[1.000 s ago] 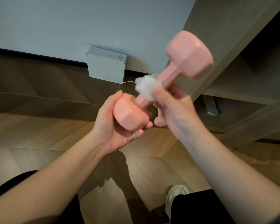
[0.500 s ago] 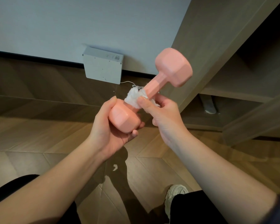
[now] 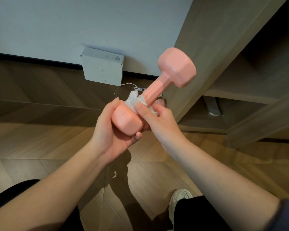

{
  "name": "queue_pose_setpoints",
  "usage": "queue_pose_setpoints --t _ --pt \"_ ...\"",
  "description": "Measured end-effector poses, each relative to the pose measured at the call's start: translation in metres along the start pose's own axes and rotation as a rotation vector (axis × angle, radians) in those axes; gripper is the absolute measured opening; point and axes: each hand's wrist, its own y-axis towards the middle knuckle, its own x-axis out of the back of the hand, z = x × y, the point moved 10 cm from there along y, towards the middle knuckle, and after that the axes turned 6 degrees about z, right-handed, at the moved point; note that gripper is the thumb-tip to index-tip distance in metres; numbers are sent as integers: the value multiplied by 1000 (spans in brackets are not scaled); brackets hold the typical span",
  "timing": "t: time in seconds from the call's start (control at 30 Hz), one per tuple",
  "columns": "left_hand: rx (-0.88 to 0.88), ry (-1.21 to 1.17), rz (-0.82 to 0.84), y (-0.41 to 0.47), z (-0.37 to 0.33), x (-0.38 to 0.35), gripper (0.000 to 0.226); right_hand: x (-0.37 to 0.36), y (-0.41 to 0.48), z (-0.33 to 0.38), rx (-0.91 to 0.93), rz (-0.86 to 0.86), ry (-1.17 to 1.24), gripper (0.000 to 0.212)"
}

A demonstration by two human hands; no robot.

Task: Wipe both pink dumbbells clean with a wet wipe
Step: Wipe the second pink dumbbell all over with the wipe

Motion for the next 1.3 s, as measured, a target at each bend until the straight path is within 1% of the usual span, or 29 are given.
queue_pose_setpoints --t 0.1,0.2,0.23,0.3,0.37,0.43,0.47,0.5,0.53,0.6,0.63,0.7,0.77,0.87,0.93,1.0,1.07,1.1,1.17,1.23,1.3 --pt "14 10 23 1 2 -2 46 7 1 2 17 -32 1 25" --pt "27 8 22 0 3 -3 45 15 1 5 39 -77 61 34" --pt "27 3 16 1 4 -3 44 17 0 8 39 -92 94 34" --pt "16 0 7 1 3 -2 40 25 0 12 43 -134 230 29" --pt "21 8 6 0 4 -2 39 36 1 15 53 -198 452 27" --pt "31 12 5 0 7 -3 41 40 3 10 32 -214 673 35" --pt "32 12 0 0 8 -3 40 37 3 5 6 -208 708 40" --pt "31 11 -8 1 10 -2 38 31 1 1 -24 -193 679 41" --pt "30 7 -13 0 10 -2 37 24 -2 -4 -48 -168 600 38" --pt "25 0 -11 1 11 0 35 9 -7 -14 -84 -112 432 26" --pt "30 -1 -9 1 12 1 35 4 -10 -17 -100 -103 384 23" --pt "31 12 3 1 11 1 40 6 -9 -16 -102 -120 343 28" --pt "7 55 19 2 8 -2 42 15 -7 -10 -97 -157 374 32" --pt "-99 107 2 2 0 -3 33 30 -3 -1 -83 -205 555 31" --pt "-188 182 -19 5 -7 -3 39 36 -1 -3 -98 -250 686 36" --pt "-279 338 -4 6 -12 -6 53 37 0 -11 -146 -282 824 45" --pt "-367 472 -27 3 -19 -8 49 34 -1 -17 -187 -282 905 49" --pt "-421 530 -45 0 -23 -8 46 33 -2 -19 -192 -281 931 47" --pt "-542 657 -67 -7 -32 -13 49 27 -3 -21 -190 -247 951 40" --pt "-641 770 -82 -14 -40 -17 53 11 -7 -23 -209 -141 915 36" --pt "-709 869 -102 -18 -44 -18 58 -3 -12 -29 -264 -71 870 24"
